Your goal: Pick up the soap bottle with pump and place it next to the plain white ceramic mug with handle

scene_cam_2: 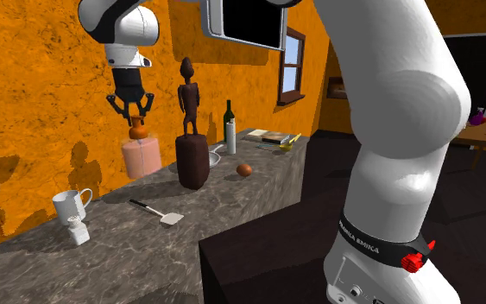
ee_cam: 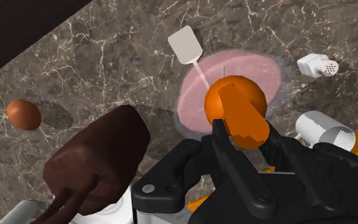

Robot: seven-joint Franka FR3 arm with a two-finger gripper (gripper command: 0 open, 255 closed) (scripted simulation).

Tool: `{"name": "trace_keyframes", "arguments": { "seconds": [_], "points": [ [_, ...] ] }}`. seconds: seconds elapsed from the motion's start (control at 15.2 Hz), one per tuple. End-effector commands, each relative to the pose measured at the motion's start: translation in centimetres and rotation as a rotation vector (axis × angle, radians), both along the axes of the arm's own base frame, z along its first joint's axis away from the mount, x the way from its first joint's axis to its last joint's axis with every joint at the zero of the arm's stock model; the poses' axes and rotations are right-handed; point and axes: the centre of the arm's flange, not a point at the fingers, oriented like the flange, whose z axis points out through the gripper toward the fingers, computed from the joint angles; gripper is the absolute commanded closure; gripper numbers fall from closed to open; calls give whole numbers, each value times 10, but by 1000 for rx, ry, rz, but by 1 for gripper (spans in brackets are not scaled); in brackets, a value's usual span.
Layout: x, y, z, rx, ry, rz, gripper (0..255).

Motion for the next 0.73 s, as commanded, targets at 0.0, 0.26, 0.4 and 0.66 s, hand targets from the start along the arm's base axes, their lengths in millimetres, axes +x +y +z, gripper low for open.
{"name": "trace_keyframes", "arguments": {
  "seconds": [0.0, 0.26, 0.4, 0.66],
  "points": [
    [-2, 27, -5, 0, -1, -1, 255],
    [-6, 78, -16, 0, -1, -1, 255],
    [-8, 104, -22, 0, -1, -1, 255],
    [-11, 149, -32, 0, -1, -1, 255]
  ]
}}
